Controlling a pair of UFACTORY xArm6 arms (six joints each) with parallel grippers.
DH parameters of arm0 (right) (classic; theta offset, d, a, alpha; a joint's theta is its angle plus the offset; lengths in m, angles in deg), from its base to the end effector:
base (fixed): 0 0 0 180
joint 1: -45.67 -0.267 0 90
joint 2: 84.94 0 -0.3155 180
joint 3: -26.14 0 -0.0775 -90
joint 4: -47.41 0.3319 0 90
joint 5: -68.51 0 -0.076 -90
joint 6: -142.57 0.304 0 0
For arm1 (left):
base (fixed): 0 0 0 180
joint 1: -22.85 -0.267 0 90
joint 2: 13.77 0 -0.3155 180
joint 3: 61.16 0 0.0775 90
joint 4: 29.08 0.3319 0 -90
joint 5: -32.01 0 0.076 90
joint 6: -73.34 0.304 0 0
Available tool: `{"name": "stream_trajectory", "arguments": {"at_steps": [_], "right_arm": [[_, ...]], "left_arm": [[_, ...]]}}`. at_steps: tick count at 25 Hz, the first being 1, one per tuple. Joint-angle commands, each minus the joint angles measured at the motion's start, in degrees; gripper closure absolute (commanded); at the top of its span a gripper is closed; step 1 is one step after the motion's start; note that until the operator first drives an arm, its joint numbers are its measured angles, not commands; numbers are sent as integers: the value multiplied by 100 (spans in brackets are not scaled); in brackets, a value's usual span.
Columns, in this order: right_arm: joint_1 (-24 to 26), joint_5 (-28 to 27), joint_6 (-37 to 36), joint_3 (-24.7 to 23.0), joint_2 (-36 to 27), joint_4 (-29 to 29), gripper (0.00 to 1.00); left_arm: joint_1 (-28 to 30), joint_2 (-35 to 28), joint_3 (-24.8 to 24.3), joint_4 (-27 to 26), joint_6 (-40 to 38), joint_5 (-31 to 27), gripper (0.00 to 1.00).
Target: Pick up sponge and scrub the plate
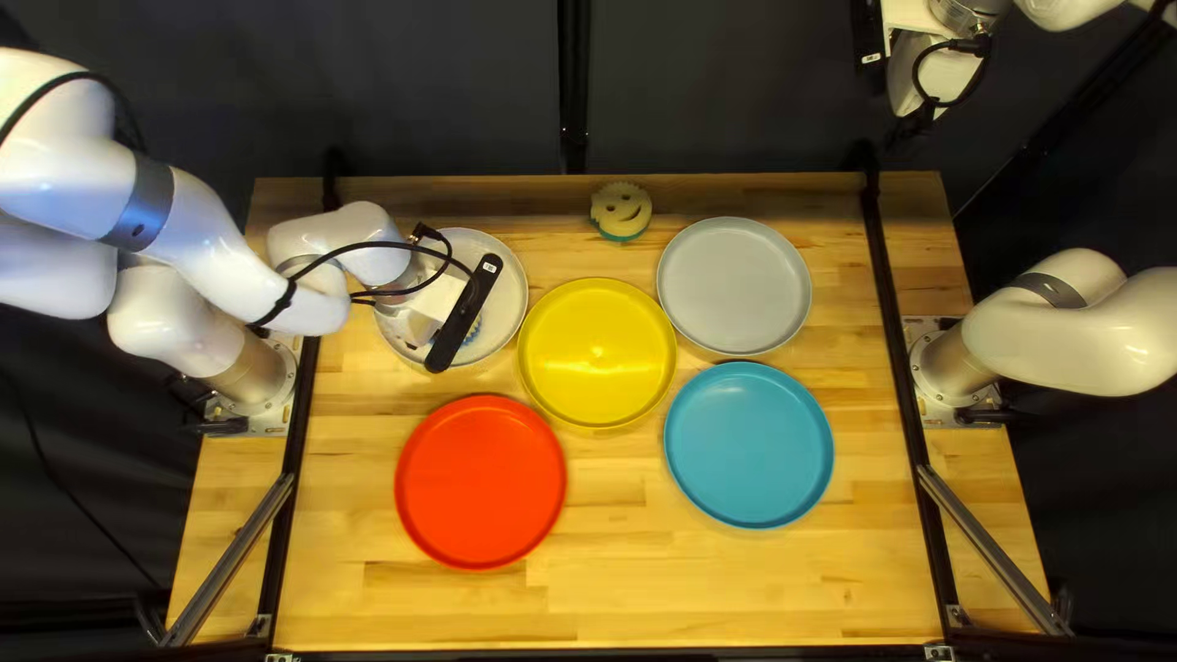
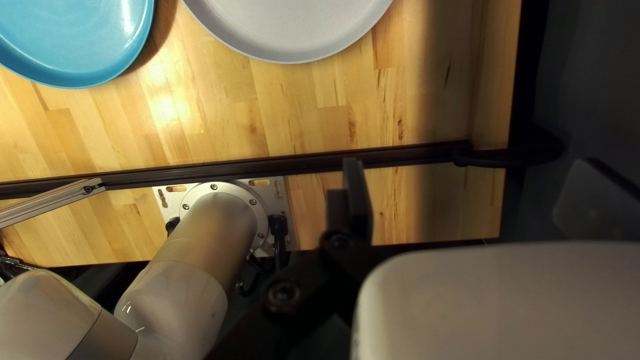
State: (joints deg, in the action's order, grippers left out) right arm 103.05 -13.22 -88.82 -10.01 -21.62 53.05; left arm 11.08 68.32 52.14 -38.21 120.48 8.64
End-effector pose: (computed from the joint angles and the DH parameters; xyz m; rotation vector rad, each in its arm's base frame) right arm 0.1686 -0.2106 0.2666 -3.0607 0.1835 -0.1026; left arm 0.3072 0.0558 0.0453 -3.0408 0.7366 -0.2425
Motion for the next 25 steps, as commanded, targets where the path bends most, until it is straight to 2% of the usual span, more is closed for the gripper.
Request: {"name": "stream_trajectory", "arguments": {"at_steps": [1, 8, 12, 17, 23, 25], "right_arm": [[0, 0, 0, 0, 0, 0, 0], [0, 0, 0, 0, 0, 0, 0], [0, 0, 0, 0, 0, 0, 0], [0, 0, 0, 0, 0, 0, 0], [0, 0, 0, 0, 0, 0, 0], [0, 0, 0, 0, 0, 0, 0]], "left_arm": [[-258, 124, 194, -5, 278, -87, 100], [-837, 751, 641, -284, 1151, -54, 100], [-828, 776, 687, -291, 1170, -92, 100], [-460, 357, 302, -159, 734, -87, 100], [80, -508, -451, 159, -127, -151, 100], [101, -588, -505, 190, -196, -179, 100]]}}
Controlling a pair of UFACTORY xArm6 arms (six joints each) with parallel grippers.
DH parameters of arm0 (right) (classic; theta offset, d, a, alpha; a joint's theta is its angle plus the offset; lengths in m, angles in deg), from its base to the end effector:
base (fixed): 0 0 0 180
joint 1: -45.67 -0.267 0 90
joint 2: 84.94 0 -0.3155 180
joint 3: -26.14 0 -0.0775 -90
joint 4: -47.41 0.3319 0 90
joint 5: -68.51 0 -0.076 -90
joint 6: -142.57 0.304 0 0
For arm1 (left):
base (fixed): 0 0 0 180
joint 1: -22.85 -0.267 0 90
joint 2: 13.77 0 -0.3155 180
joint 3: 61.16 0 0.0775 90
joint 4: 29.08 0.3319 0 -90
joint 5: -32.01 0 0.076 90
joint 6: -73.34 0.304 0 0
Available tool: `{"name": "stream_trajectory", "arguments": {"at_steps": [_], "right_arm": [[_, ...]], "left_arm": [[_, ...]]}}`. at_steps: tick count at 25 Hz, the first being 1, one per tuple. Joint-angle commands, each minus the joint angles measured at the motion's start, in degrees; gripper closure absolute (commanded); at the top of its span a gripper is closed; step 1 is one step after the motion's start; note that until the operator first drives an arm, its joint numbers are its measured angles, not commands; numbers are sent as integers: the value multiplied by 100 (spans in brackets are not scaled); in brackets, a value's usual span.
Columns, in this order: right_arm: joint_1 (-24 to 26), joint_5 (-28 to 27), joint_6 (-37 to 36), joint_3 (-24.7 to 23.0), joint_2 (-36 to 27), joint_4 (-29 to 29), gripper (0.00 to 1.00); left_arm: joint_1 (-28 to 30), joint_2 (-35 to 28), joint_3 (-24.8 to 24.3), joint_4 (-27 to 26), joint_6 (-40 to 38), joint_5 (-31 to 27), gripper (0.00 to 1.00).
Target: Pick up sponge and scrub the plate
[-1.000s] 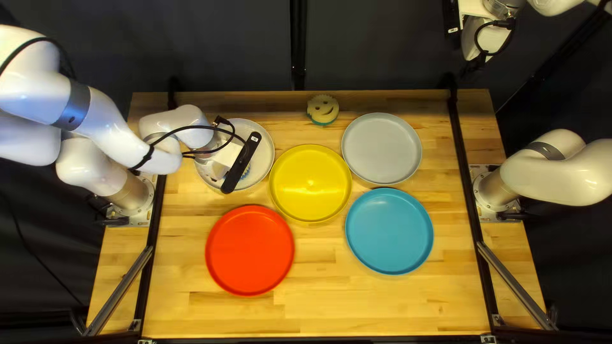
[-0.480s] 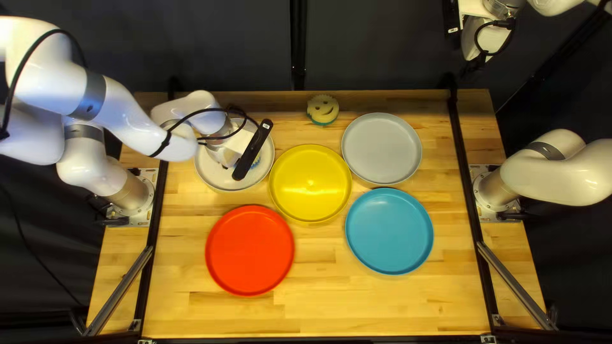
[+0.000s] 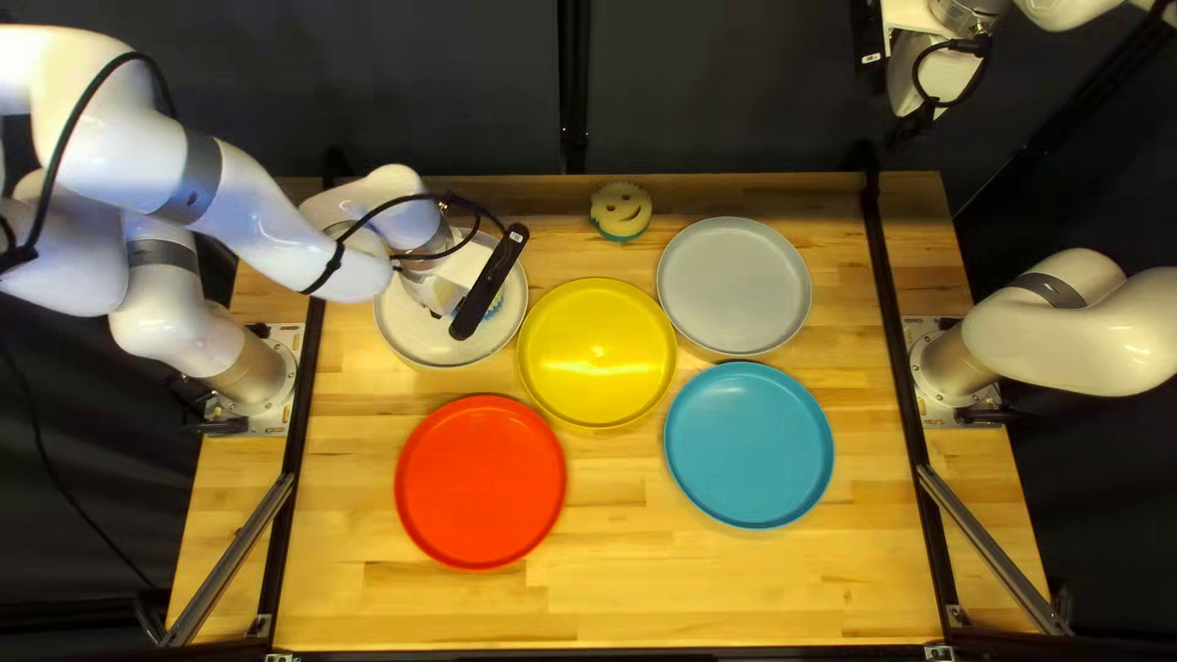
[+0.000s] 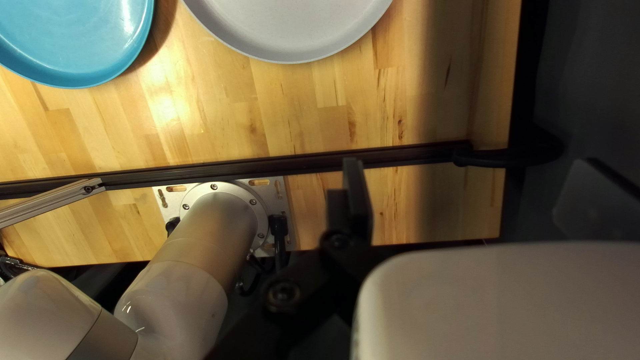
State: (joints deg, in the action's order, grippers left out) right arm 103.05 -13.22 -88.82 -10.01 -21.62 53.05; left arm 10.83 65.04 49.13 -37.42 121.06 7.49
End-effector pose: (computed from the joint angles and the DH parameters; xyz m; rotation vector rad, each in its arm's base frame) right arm 0.1686 -0.2106 0.2666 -3.0607 0.1835 -0.1026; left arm 0.2863 0.0525 0.0417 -3.0377 0.7664 -0.2183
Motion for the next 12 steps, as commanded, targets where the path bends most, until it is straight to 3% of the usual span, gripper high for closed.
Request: {"name": "stream_trajectory", "arguments": {"at_steps": [1, 12], "right_arm": [[0, 0, 0, 0, 0, 0, 0], [0, 0, 0, 0, 0, 0, 0]], "left_arm": [[125, -268, -203, 117, -265, -72, 100], [-423, 759, 708, -132, 501, 81, 100]]}}
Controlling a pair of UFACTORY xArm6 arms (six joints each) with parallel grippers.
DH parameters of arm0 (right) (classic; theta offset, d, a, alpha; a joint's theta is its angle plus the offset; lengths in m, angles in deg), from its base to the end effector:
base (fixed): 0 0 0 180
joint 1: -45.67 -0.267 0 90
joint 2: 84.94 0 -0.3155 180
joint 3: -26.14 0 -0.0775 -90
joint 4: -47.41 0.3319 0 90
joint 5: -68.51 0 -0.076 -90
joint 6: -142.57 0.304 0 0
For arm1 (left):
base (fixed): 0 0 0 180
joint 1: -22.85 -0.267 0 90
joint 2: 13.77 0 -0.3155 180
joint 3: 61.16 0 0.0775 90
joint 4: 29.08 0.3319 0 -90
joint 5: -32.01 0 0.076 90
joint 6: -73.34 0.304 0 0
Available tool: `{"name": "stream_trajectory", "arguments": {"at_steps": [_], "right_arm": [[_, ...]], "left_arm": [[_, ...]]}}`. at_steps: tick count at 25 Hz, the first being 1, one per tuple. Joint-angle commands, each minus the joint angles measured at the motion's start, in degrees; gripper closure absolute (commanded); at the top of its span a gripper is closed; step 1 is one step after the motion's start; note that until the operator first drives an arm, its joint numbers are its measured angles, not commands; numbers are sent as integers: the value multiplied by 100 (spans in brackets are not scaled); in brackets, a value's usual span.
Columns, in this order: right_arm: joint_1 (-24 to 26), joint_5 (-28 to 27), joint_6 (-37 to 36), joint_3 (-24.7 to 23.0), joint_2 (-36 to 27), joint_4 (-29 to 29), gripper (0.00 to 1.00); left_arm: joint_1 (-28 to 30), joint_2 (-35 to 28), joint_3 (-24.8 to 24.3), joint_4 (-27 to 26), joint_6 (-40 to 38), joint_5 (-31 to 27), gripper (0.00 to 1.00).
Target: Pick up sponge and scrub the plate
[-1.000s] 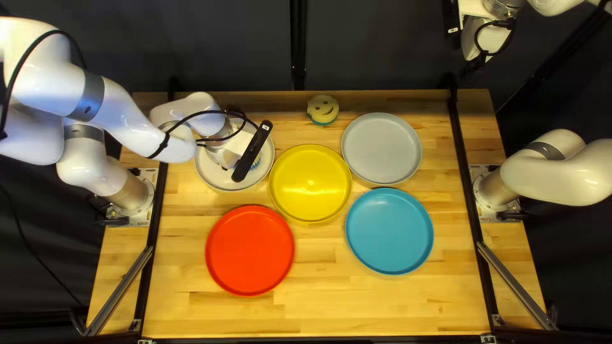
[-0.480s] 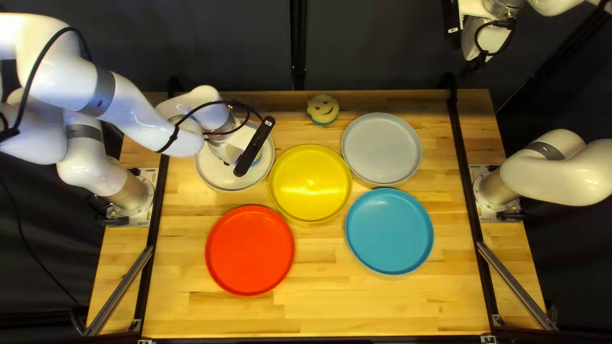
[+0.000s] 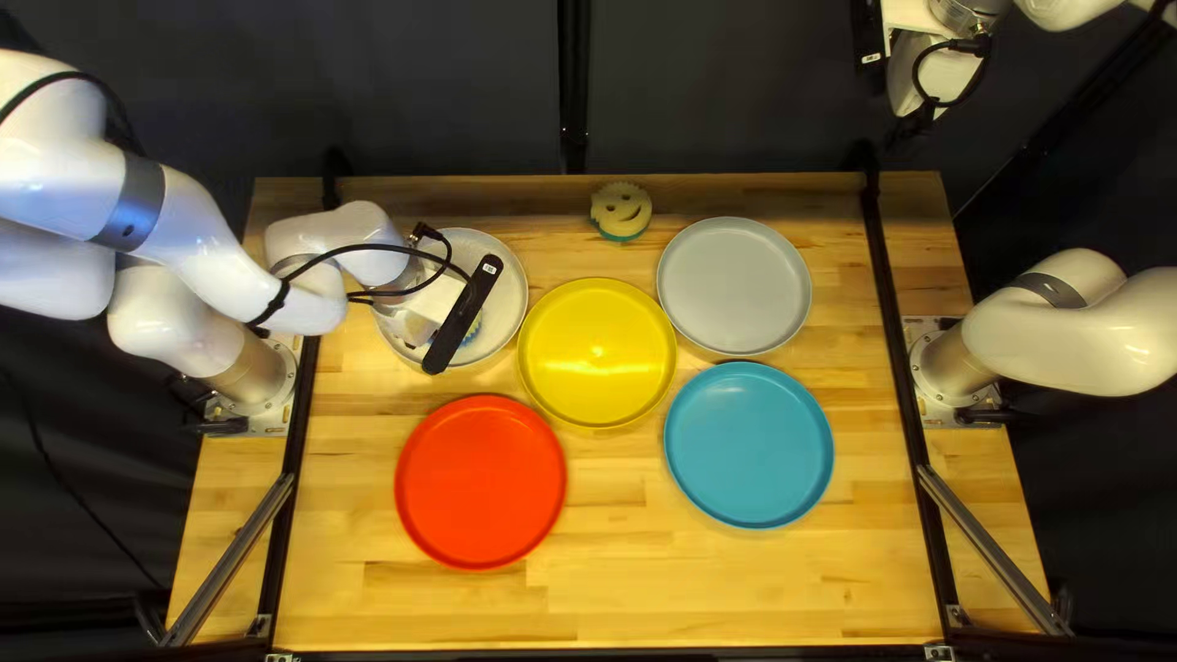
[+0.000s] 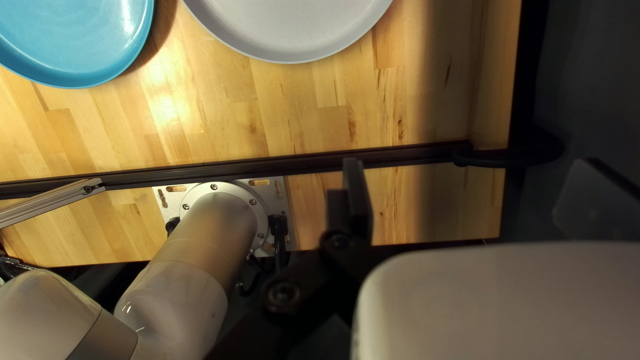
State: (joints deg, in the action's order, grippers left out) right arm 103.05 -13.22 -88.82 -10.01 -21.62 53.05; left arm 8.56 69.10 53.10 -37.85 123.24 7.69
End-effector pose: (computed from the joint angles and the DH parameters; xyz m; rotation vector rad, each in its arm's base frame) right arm 0.1686 -0.2106 0.2666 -3.0607 0.1835 -0.1026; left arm 0.3057 0.0691 0.0451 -3.0370 0.7527 -0.2229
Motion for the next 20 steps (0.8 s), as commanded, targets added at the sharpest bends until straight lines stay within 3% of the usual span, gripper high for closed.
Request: {"name": "stream_trajectory", "arguments": {"at_steps": [1, 5, 15, 20], "right_arm": [[0, 0, 0, 0, 0, 0, 0], [0, 0, 0, 0, 0, 0, 0], [0, 0, 0, 0, 0, 0, 0], [0, 0, 0, 0, 0, 0, 0]], "left_arm": [[-241, 415, 395, -89, 334, 36, 100], [-274, 341, 426, -21, 319, -61, 100], [403, -477, -406, 195, -541, -2, 100], [81, -563, -426, 156, -265, -109, 100]]}}
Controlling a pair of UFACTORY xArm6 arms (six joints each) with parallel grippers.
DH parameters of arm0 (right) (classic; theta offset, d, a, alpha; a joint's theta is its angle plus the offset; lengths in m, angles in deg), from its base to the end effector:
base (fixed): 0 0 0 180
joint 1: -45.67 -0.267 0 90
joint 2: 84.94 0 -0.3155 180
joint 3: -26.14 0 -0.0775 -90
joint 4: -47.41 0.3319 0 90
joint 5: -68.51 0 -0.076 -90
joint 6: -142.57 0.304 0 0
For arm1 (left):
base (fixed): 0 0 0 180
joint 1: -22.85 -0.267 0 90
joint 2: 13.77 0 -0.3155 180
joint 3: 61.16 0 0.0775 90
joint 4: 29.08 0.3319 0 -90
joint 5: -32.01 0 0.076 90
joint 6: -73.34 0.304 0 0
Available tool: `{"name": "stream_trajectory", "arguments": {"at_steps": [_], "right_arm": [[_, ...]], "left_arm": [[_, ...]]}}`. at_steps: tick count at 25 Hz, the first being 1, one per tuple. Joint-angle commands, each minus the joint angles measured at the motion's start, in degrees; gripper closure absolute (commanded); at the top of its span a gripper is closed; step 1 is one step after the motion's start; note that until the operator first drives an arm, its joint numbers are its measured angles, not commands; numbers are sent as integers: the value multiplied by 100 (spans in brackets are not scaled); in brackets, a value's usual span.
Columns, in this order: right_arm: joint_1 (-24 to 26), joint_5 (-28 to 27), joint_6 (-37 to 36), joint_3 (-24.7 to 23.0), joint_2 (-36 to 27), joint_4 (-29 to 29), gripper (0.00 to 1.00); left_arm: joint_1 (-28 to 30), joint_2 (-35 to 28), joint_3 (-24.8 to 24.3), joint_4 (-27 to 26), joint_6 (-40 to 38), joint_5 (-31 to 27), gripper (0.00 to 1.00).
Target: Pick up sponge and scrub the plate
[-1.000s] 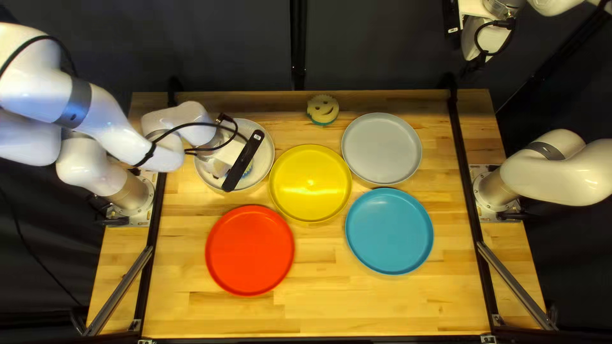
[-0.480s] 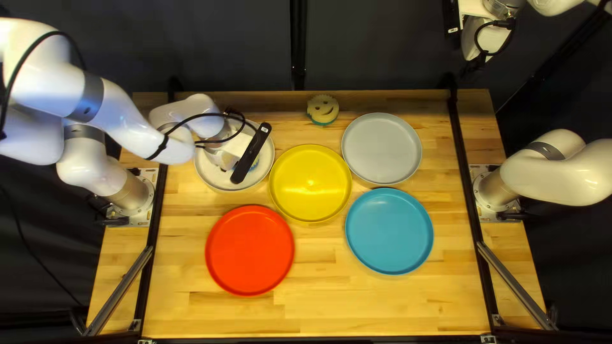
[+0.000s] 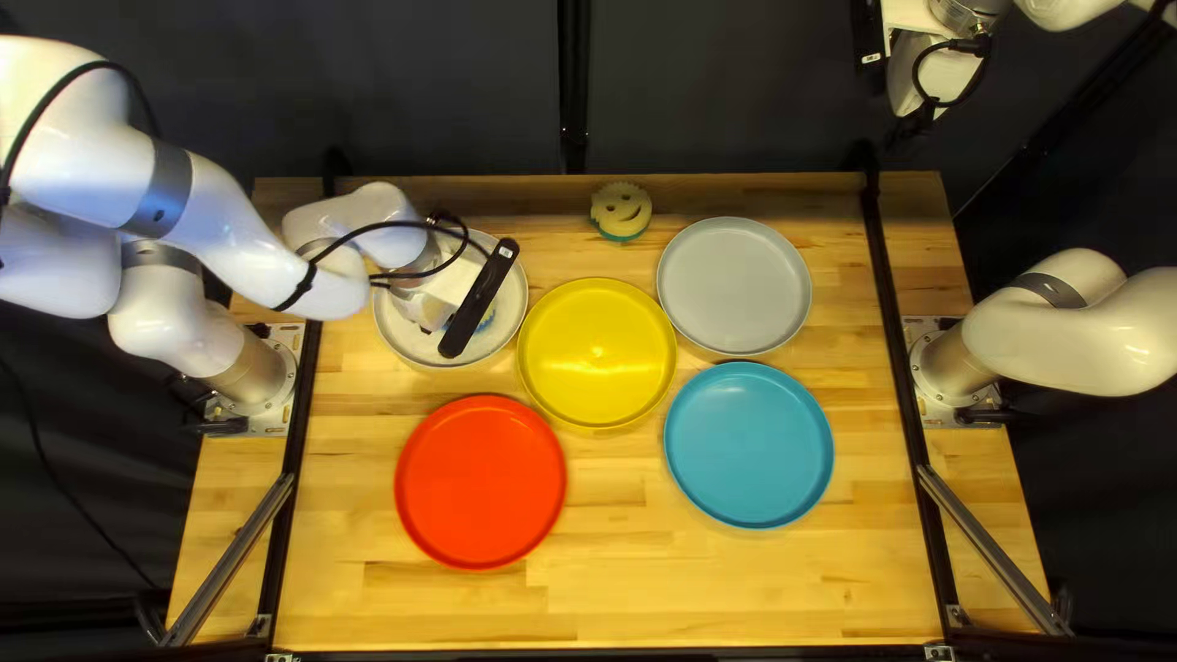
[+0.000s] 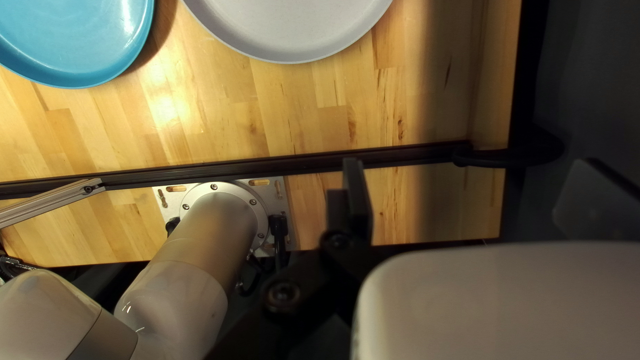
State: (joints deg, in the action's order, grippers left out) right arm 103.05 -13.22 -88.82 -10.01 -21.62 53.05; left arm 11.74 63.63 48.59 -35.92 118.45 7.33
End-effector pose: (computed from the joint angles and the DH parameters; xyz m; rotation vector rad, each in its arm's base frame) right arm 0.1686 -0.2106 0.2666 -3.0607 0.1835 -0.1026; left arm 0.2864 0.0492 0.0451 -3.0282 0.7543 -0.2262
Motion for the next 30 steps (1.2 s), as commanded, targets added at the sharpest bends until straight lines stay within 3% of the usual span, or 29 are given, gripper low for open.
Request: {"name": "stream_trajectory", "arguments": {"at_steps": [1, 9, 15, 24, 30], "right_arm": [[0, 0, 0, 0, 0, 0, 0], [0, 0, 0, 0, 0, 0, 0], [0, 0, 0, 0, 0, 0, 0], [0, 0, 0, 0, 0, 0, 0], [0, 0, 0, 0, 0, 0, 0]], "left_arm": [[-421, 71, 96, -72, 406, -80, 100], [-1253, 970, 764, -416, 1505, -33, 100], [-1373, 1019, 910, -368, 1623, -163, 100], [-472, -645, -431, -122, 426, -466, 100], [-273, -1003, -683, -133, 161, -605, 100]]}}
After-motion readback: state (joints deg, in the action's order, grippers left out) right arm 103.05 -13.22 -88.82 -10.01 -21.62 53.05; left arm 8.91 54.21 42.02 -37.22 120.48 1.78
